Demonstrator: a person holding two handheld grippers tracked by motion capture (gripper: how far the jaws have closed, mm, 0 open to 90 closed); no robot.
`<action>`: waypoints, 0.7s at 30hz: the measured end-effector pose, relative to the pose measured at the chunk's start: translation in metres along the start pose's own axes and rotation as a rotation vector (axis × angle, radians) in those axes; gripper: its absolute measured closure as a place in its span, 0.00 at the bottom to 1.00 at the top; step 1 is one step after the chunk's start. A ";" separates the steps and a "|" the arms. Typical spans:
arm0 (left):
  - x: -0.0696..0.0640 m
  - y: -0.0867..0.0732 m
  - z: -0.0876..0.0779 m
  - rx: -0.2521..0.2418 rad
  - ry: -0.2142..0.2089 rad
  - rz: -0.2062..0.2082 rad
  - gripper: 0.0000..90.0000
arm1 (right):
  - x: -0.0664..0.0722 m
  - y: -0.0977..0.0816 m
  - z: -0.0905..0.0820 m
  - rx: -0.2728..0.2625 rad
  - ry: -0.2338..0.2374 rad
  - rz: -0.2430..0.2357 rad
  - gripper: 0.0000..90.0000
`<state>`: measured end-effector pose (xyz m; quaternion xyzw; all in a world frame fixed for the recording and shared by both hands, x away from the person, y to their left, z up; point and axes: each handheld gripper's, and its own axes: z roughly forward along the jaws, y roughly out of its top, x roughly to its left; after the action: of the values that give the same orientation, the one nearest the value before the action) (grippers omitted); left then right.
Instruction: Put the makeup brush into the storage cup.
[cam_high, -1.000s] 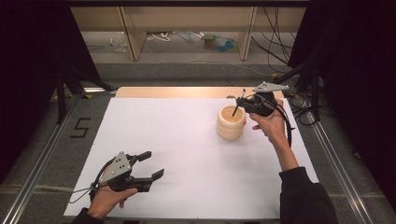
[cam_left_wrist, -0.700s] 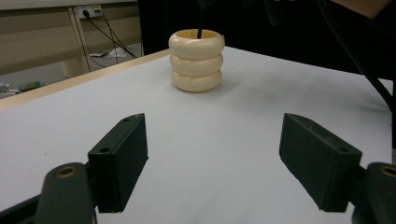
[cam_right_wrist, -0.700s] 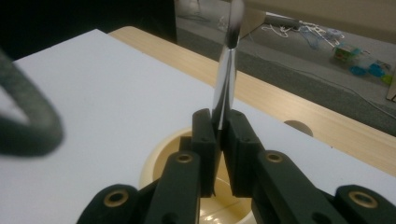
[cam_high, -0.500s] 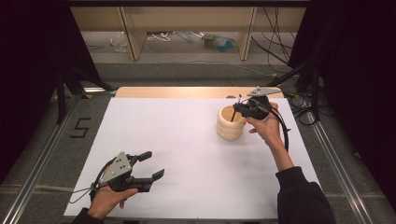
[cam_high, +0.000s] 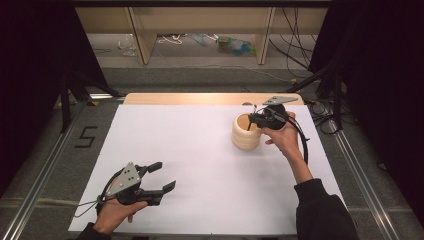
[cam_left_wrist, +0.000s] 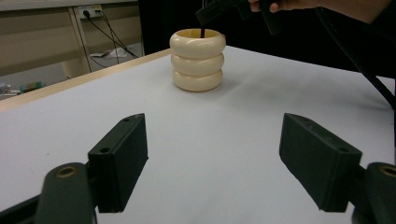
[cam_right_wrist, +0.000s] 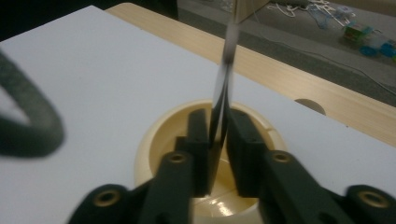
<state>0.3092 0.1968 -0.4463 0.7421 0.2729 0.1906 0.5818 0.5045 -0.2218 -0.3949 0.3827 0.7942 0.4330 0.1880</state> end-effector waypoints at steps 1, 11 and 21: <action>0.000 0.000 0.000 0.000 -0.001 0.000 0.27 | -0.001 0.001 -0.001 0.001 -0.022 0.014 0.68; 0.000 0.000 0.000 0.000 0.000 -0.001 0.27 | -0.004 0.012 -0.021 -0.106 -0.065 0.060 0.42; 0.001 0.000 0.000 -0.001 0.001 0.000 0.26 | 0.002 0.016 -0.032 -0.146 -0.067 0.053 0.39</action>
<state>0.3095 0.1972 -0.4458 0.7416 0.2734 0.1911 0.5821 0.4901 -0.2325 -0.3635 0.4032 0.7434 0.4815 0.2301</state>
